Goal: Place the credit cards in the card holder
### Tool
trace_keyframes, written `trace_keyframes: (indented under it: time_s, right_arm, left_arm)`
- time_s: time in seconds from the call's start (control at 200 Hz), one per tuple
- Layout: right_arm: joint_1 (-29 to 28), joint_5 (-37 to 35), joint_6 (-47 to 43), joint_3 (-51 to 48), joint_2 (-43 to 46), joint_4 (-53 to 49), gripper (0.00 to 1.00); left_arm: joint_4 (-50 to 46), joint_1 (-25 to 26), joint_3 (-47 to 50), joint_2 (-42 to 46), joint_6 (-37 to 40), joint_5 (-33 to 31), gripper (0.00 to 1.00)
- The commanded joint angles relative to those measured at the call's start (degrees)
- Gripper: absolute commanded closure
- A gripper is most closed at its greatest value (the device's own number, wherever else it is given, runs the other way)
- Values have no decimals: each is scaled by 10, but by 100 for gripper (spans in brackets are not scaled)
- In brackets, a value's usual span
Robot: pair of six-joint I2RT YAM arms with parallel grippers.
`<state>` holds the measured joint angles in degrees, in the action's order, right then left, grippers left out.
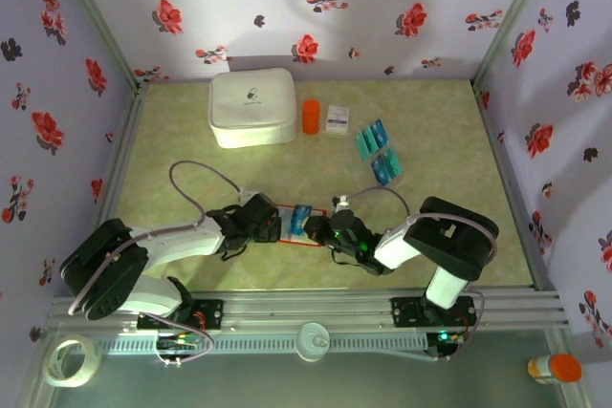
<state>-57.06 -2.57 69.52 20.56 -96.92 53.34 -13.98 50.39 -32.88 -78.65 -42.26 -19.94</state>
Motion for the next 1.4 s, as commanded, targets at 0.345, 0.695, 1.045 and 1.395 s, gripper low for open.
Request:
trace_keyframes:
  time_s: [0.345, 0.695, 1.045, 1.395]
  right_arm:
    - [-14, -2, 5, -14, -7, -20, 100]
    - [-19, -2, 16, -21, -6, -35, 100]
    - [-20, 8, 25, -24, -5, -54, 100]
    - [-21, 23, 25, -22, -4, -73, 100]
  left_arm:
    - [4, 0, 12, -5, -6, -18, 0]
    - [5, 0, 13, -6, -7, -17, 0]
    - [8, -1, 14, -7, -7, -17, 0]
    - [9, 0, 14, -8, -7, -16, 0]
